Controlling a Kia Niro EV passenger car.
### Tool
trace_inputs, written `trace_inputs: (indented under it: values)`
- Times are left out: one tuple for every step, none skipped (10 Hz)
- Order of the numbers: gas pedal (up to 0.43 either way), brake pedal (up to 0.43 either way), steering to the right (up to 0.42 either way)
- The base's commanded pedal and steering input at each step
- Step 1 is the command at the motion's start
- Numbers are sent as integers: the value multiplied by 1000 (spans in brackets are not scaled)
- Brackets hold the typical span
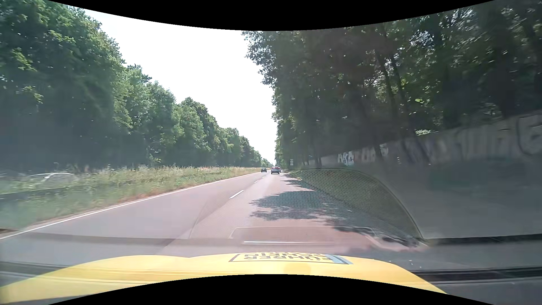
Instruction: Follow the waypoints while adhering to traffic rules and regulations
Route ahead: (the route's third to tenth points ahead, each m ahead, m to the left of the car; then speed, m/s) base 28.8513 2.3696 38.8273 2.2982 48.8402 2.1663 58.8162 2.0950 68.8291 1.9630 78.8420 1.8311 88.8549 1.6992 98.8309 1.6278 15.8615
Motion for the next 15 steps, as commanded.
trace_inputs:
  values:
    - [87,0,-1]
    - [87,0,-1]
    - [87,0,-1]
    - [87,0,-1]
    - [87,0,-1]
    - [87,0,0]
    - [87,0,0]
    - [87,0,0]
    - [87,0,0]
    - [87,0,0]
    - [87,0,0]
    - [87,0,0]
    - [87,0,0]
    - [87,0,0]
    - [87,0,0]
